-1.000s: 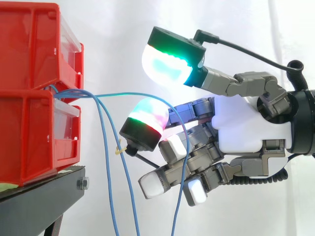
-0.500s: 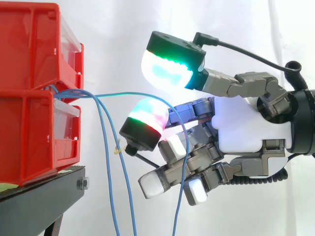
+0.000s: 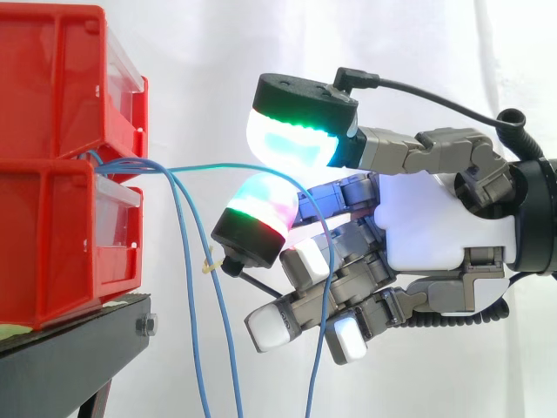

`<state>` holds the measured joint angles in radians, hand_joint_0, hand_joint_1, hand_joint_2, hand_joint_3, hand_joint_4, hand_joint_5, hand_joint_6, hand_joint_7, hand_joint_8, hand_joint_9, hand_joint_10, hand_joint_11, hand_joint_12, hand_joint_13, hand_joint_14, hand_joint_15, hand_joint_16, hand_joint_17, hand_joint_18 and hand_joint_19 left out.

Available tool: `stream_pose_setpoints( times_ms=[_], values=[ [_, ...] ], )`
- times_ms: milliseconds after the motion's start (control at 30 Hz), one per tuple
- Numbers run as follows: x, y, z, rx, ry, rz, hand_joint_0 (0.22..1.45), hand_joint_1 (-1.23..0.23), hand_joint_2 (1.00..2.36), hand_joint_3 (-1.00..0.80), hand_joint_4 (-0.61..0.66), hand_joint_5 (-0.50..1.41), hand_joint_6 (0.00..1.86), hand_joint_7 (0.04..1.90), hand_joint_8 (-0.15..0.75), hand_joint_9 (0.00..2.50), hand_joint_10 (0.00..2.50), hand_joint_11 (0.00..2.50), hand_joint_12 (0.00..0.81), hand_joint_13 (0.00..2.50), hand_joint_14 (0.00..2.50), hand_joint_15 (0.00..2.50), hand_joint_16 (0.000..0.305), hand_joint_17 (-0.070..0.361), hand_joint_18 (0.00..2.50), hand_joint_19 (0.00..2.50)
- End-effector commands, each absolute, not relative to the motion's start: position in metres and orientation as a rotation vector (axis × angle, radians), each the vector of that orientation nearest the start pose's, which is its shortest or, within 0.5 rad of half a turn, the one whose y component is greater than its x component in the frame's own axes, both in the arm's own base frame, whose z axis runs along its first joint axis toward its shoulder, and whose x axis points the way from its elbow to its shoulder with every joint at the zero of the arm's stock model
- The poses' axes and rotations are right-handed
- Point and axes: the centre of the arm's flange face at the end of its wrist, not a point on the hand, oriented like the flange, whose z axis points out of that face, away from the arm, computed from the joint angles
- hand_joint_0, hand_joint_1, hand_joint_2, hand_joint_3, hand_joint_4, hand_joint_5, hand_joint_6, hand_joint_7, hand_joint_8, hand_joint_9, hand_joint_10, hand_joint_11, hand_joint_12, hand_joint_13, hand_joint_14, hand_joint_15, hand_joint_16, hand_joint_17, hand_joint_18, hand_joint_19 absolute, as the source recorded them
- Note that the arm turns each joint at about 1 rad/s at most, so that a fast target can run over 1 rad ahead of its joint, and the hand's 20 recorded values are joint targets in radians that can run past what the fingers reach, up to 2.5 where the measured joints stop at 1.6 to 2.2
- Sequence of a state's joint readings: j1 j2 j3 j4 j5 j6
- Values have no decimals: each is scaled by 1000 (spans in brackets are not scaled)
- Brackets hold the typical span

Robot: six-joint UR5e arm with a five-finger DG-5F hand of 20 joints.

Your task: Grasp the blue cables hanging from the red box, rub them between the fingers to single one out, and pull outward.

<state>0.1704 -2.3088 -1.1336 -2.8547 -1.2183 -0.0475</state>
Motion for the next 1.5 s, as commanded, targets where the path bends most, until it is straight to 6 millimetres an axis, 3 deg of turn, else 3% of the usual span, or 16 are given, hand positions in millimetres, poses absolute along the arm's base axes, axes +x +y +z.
stream_pose_setpoints(
  times_ms=[0, 233, 833, 1000, 1167, 1333, 1467],
  values=[
    [770, -36, 260, 1264, 1113, 1032, 551, -701, 1009, -270, 190, -105, 850, 1138, 418, 1120, 17, 703, 497, 899, 13, 469, 72, 163, 1061, 584],
    [771, -36, 261, 1263, 1111, 1033, 550, -702, 1009, -281, 201, -108, 853, 1132, 421, 1113, 15, 716, 496, 891, 13, 471, 72, 162, 1058, 585],
    [770, -38, 261, 1265, 1109, 1030, 572, -779, 1002, -90, 131, -109, 866, 1106, 435, 1095, 11, 722, 521, 871, 12, 452, 77, 174, 1081, 541],
    [771, -36, 261, 1263, 1109, 1032, 529, -686, 1009, -345, 161, -123, 862, 1111, 372, 1045, 17, 735, 451, 808, 15, 479, 63, 141, 937, 629],
    [771, -37, 261, 1264, 1110, 1031, 483, -599, 1001, -500, 178, -119, 851, 1073, 389, 1062, 16, 725, 470, 825, 15, 479, 67, 150, 965, 619],
    [771, -36, 261, 1263, 1109, 1032, 462, -572, 1000, -500, 183, -118, 846, 1084, 400, 1065, 15, 717, 482, 833, 14, 475, 70, 156, 978, 609],
    [771, -36, 261, 1263, 1109, 1032, 460, -630, 1000, -500, 194, -122, 847, 1102, 405, 1055, 16, 733, 486, 830, 14, 478, 70, 157, 979, 610]
  ],
)
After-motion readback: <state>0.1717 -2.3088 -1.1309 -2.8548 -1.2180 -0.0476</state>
